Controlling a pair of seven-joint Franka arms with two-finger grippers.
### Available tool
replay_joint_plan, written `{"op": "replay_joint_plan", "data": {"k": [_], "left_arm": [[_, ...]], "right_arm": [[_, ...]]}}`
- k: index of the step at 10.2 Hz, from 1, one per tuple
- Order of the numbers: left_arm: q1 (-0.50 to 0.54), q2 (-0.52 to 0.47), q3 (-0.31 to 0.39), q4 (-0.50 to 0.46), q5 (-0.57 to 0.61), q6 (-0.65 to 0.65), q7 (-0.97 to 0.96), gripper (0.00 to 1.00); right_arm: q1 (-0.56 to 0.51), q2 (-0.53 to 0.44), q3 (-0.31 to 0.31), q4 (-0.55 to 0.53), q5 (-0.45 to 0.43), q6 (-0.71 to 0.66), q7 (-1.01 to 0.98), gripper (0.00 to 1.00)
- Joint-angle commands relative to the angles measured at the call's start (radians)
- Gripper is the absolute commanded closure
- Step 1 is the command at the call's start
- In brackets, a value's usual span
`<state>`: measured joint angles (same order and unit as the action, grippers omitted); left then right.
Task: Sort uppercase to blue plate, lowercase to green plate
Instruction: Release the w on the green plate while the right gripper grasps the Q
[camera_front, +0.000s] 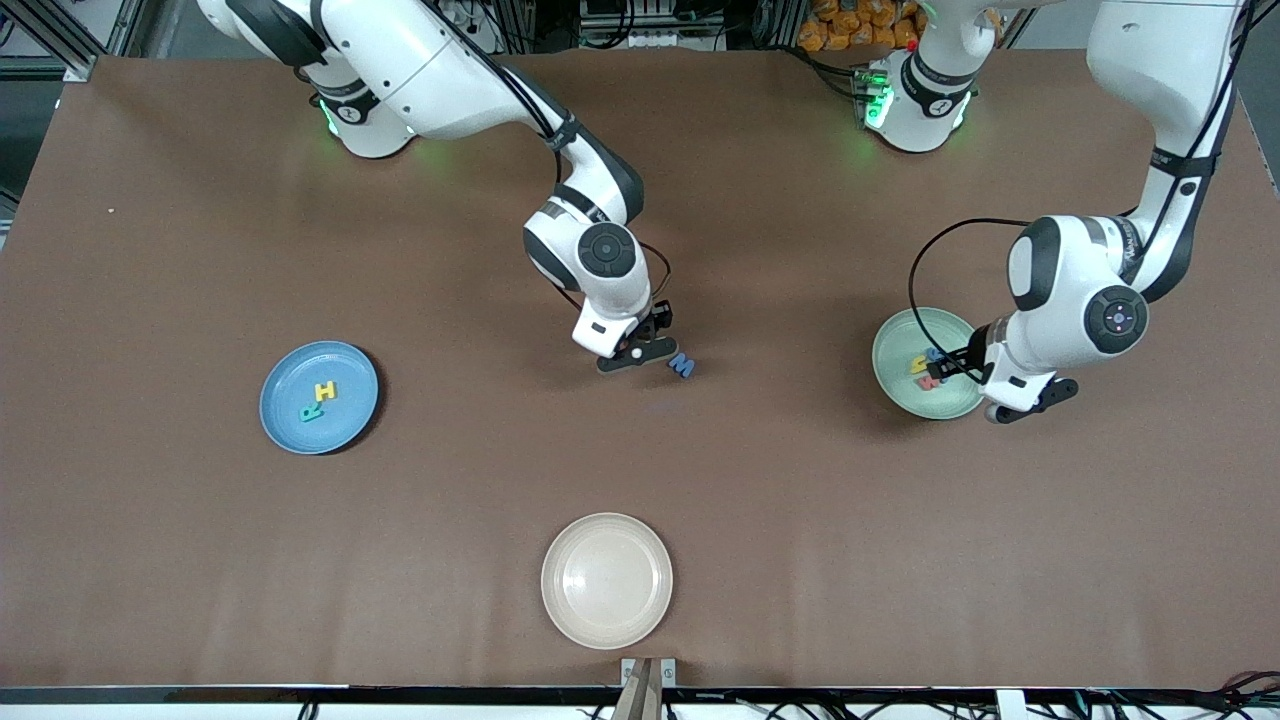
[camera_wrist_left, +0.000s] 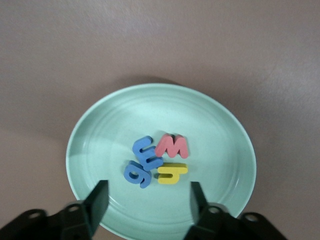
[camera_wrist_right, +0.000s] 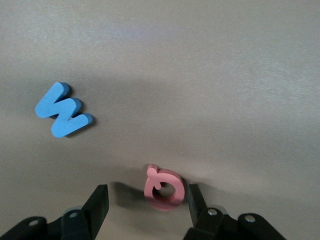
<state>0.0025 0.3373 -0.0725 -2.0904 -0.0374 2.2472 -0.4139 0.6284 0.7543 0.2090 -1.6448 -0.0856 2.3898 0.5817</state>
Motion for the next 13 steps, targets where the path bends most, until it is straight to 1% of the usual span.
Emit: {"op": "replay_joint_plan", "data": {"k": [1, 2, 3, 4, 5, 6, 7, 8, 9, 10, 11, 12, 13], "left_arm": [[0.023, -0.063, -0.007, 0.039, -0.027, -0.055, 0.014, 0.04], [0.028, -0.087, -0.007, 0.081, -0.026, -0.105, 0.017, 0.01], [0.03, -0.115, -0.007, 0.12, -0.021, -0.148, 0.021, 0.0], [0.03, -0.138, -0.006, 0.163, -0.012, -0.19, 0.029, 0.0], [0.03, -0.153, -0.001, 0.205, -0.012, -0.222, 0.059, 0.0], [0.03, -0.164, 0.003, 0.236, -0.007, -0.248, 0.117, 0.0], [0.039, -0.184, 0.007, 0.266, -0.007, -0.271, 0.182, 0.0], [0.054, -0.196, 0.007, 0.298, 0.004, -0.297, 0.229, 0.0], [0.057, -0.213, 0.007, 0.32, 0.04, -0.313, 0.281, 0.0], [0.057, -0.222, 0.007, 0.341, 0.071, -0.333, 0.294, 0.0], [0.057, -0.222, 0.007, 0.374, 0.073, -0.368, 0.294, 0.0], [0.057, -0.222, 0.007, 0.415, 0.073, -0.409, 0.29, 0.0], [0.057, -0.224, 0.005, 0.444, 0.062, -0.438, 0.29, 0.0]], "right_arm": [[0.002, 0.017, 0.006, 0.008, -0.02, 0.02, 0.0, 0.36], [0.002, 0.017, 0.006, 0.008, -0.025, 0.022, 0.0, 0.39], [0.002, 0.017, 0.006, 0.007, -0.043, 0.02, 0.0, 0.49], [0.002, 0.017, 0.006, 0.007, -0.045, 0.02, 0.0, 0.7], [0.001, 0.011, 0.006, 0.007, -0.048, 0.017, -0.002, 0.89], [-0.004, 0.004, 0.006, 0.008, -0.051, 0.009, -0.003, 1.0], [-0.009, -0.015, 0.006, 0.007, -0.049, 0.005, -0.005, 1.0], [-0.022, -0.045, 0.007, 0.007, -0.048, -0.029, -0.003, 1.0], [-0.048, -0.093, 0.007, 0.005, -0.042, -0.103, -0.005, 1.0], [-0.08, -0.155, 0.009, -0.018, -0.039, -0.163, -0.01, 1.0], [-0.125, -0.229, 0.013, -0.08, -0.033, -0.181, -0.051, 1.0], [-0.181, -0.307, 0.013, -0.154, -0.004, -0.19, -0.107, 1.0], [-0.244, -0.363, 0.013, -0.197, 0.03, -0.261, -0.165, 1.0]]}}
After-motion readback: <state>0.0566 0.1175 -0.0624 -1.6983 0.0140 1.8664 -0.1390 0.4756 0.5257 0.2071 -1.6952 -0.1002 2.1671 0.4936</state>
